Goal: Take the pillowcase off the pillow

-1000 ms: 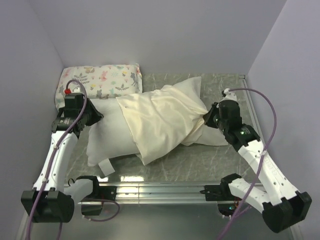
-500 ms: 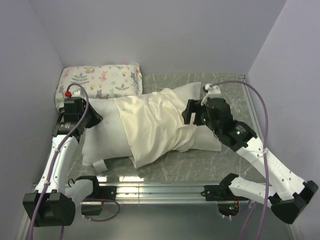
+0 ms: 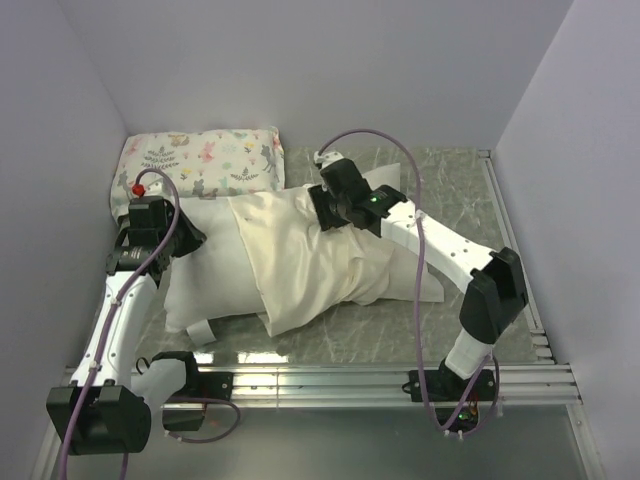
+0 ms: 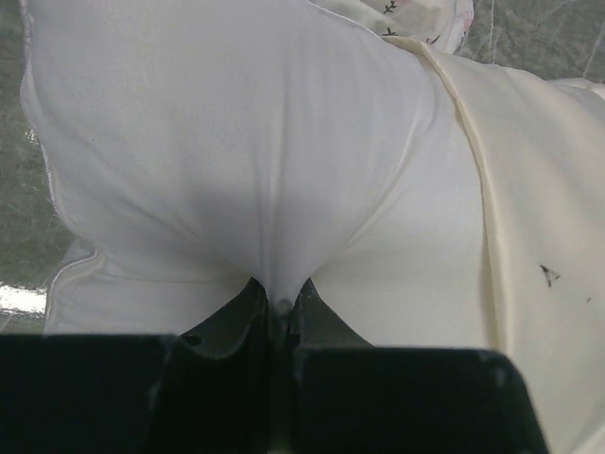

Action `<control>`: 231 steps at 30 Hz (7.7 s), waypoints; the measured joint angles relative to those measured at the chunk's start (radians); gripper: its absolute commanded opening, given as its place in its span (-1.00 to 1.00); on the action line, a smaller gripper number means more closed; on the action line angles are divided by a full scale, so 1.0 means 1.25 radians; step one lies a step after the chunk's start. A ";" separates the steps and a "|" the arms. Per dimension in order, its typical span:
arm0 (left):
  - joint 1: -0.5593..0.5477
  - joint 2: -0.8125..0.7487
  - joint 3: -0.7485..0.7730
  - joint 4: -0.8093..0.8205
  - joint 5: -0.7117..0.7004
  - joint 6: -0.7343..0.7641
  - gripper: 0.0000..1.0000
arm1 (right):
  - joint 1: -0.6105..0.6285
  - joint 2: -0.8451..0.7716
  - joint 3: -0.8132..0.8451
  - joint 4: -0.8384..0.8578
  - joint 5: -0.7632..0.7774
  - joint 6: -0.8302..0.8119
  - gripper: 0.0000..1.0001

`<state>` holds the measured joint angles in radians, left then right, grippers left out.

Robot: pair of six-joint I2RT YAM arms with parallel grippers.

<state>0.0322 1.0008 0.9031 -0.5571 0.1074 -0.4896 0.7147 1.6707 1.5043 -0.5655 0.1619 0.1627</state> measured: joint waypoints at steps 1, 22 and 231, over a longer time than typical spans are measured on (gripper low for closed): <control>0.000 0.000 0.000 0.000 0.000 0.000 -0.99 | 0.002 0.015 0.006 -0.005 0.011 -0.003 -0.65; 0.094 -0.052 -0.013 0.010 0.128 -0.042 -0.60 | -0.324 -0.234 -0.207 -0.018 -0.023 0.214 -1.00; -0.779 0.350 0.110 0.100 -0.500 -0.226 -0.99 | 0.007 -0.634 -0.406 -0.025 0.118 0.225 0.66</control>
<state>-0.9417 1.4384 1.0409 -0.4324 -0.5182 -0.7719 0.7238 0.8780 0.9970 -0.5964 0.3092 0.4435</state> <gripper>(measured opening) 0.036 0.827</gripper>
